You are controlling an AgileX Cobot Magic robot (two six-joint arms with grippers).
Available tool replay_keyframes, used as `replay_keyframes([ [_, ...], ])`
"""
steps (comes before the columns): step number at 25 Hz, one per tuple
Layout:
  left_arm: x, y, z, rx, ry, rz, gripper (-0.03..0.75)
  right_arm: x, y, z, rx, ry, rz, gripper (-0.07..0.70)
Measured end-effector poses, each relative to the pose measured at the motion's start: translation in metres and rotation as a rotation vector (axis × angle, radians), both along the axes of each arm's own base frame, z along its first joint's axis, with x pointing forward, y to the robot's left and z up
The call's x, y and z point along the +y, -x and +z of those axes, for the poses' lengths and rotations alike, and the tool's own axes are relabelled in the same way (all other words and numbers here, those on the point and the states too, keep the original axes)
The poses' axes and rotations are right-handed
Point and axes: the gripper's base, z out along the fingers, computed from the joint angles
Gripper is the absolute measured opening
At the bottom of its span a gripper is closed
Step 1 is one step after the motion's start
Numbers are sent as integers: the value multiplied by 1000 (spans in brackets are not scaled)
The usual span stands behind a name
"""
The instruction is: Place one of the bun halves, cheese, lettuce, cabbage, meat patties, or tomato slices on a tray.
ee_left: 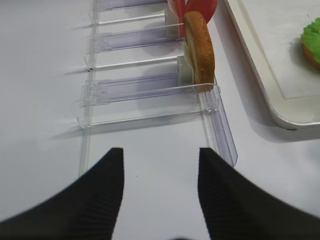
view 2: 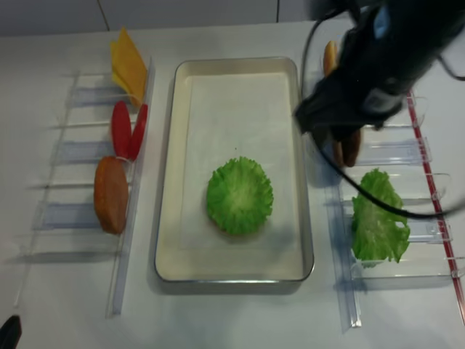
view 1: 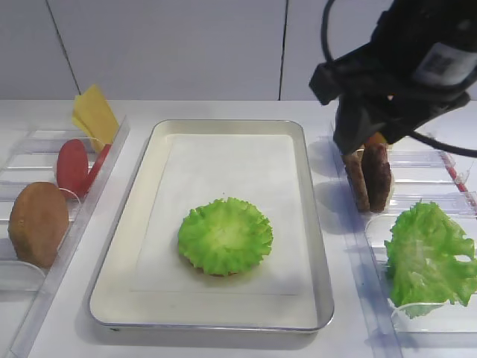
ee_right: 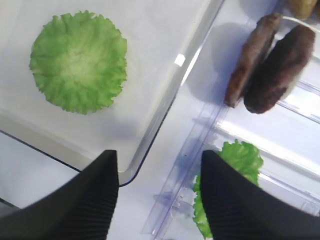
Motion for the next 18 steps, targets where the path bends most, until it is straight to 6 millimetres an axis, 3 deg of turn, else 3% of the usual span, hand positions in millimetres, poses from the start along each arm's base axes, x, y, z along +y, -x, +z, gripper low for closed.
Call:
replay_keyframes([
  [8, 0, 0, 0, 0, 0, 0, 321, -45, 75, 17, -132, -26, -16, 384],
  [18, 0, 0, 0, 0, 0, 0, 321, -105, 168, 2, -363, -44, -57, 384],
])
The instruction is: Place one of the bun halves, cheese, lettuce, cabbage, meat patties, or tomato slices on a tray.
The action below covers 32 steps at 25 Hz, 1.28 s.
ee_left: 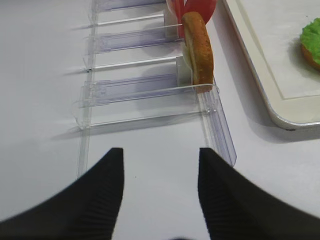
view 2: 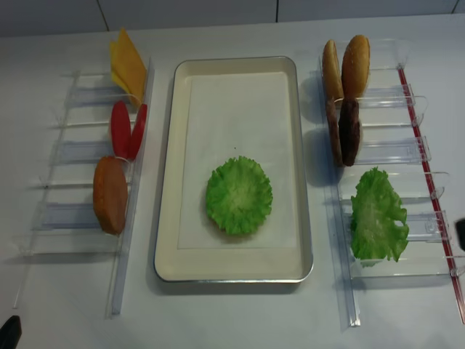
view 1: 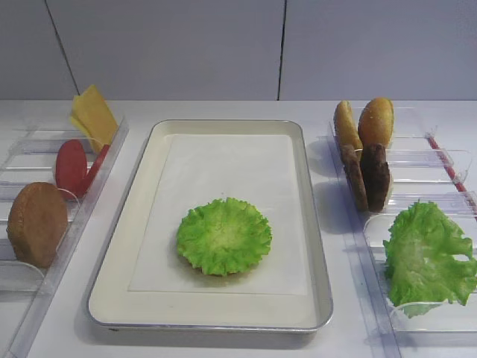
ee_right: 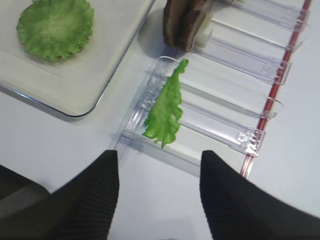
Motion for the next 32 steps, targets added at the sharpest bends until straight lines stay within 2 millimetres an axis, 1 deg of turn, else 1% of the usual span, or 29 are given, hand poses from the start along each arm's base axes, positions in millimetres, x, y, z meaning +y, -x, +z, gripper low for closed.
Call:
replay_keyframes([
  [4, 0, 0, 0, 0, 0, 0, 321, -19, 26, -12, -86, -10, -100, 384],
  [7, 0, 0, 0, 0, 0, 0, 321, -27, 43, -26, -132, -13, -185, 384],
  [11, 0, 0, 0, 0, 0, 0, 321, -29, 63, -46, -182, -33, -304, 384],
  [15, 0, 0, 0, 0, 0, 0, 321, -27, 74, -66, -231, 25, -356, 384],
  [18, 0, 0, 0, 0, 0, 0, 321, -25, 75, -79, -269, 31, -386, 384],
  [21, 0, 0, 0, -2, 0, 0, 321, -24, 68, -86, -305, 29, -410, 375],
  [26, 0, 0, 0, -1, -1, 1, 321, -23, 65, -87, -322, 18, -405, 349],
  [32, 0, 0, 0, -1, -1, 1, 321, -23, 65, -86, -322, 11, -402, 343],
])
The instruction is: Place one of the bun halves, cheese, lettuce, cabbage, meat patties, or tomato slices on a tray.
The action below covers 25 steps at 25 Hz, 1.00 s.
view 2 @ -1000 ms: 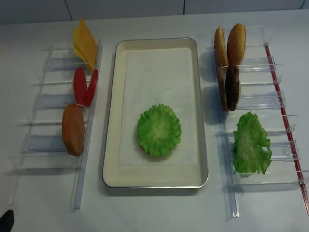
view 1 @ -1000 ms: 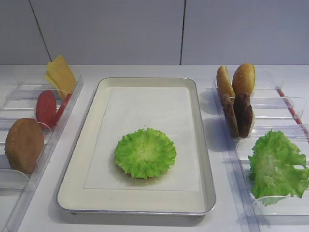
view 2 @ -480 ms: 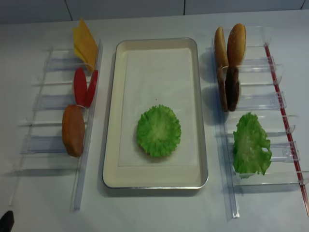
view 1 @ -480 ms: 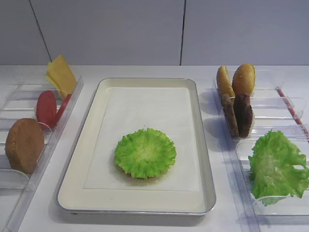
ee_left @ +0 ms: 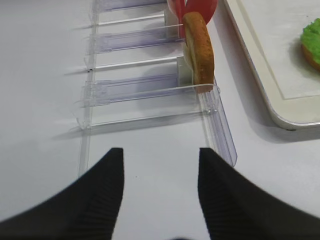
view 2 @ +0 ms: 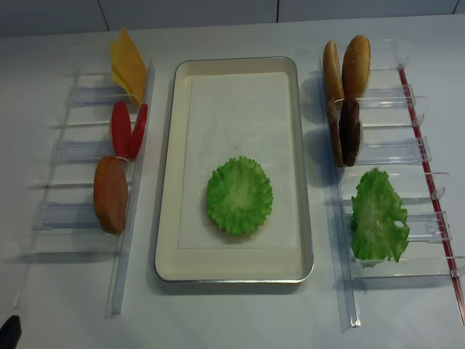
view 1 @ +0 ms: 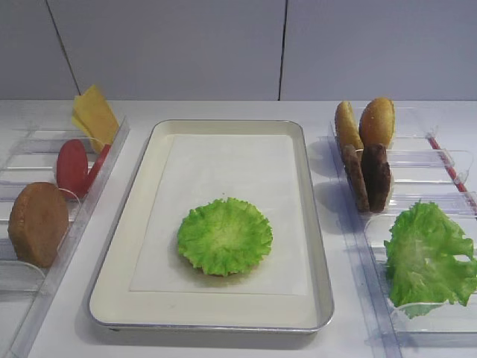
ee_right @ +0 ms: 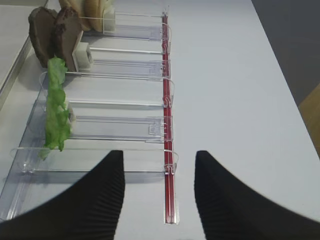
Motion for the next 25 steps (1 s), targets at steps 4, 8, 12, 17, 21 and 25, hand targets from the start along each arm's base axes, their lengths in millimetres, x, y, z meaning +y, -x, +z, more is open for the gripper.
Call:
replay_keyframes([
  [4, 0, 0, 0, 0, 0, 0, 321, 0, 0, 0, 0, 0, 0, 342],
  [8, 0, 0, 0, 0, 0, 0, 321, 0, 0, 0, 0, -5, 3, 342],
  [12, 0, 0, 0, 0, 0, 0, 321, 1, 0, 0, -1, -7, 4, 342],
  [17, 0, 0, 0, 0, 0, 0, 321, 1, 0, 0, -1, -8, 5, 340],
  [21, 0, 0, 0, 0, 0, 0, 321, 1, 0, 0, -1, -8, 6, 340],
  [25, 0, 0, 0, 0, 0, 0, 321, 1, 0, 0, -1, -10, 6, 340],
])
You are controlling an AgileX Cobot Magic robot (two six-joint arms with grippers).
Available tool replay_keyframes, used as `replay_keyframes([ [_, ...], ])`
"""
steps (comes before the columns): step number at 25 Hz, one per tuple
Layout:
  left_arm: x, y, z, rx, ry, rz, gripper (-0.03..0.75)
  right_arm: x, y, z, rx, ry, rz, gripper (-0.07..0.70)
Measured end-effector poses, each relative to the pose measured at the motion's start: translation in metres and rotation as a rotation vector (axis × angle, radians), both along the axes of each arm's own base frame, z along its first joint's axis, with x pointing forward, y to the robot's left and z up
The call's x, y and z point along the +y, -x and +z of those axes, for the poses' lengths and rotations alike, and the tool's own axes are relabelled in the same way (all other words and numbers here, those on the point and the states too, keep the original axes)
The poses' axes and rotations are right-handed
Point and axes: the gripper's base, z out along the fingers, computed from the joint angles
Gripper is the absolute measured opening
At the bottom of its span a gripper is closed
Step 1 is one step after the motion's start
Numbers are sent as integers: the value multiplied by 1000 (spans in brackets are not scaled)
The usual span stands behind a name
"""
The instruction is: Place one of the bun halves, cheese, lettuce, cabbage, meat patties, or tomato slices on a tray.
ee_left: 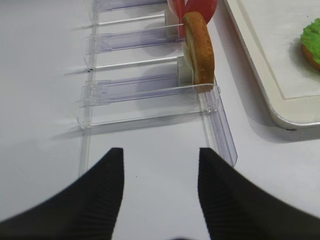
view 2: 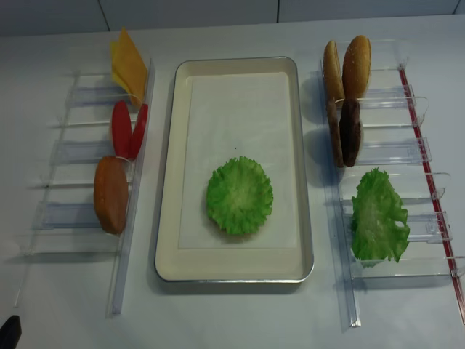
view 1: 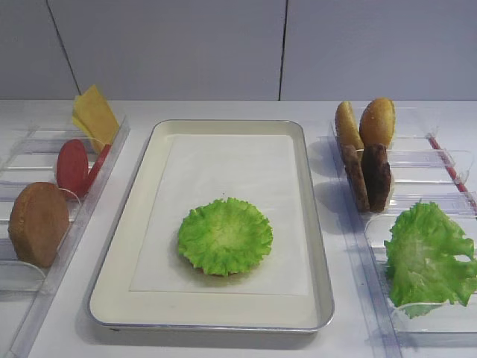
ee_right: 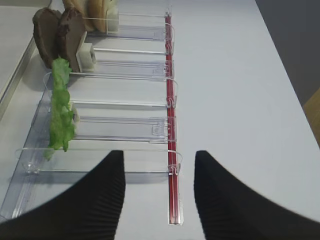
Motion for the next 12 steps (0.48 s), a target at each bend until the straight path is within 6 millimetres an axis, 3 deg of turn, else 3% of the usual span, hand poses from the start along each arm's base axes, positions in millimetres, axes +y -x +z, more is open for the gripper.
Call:
replay_keyframes([
  [12, 0, 0, 0, 0, 0, 0, 321, 0, 0, 0, 0, 0, 0, 322],
])
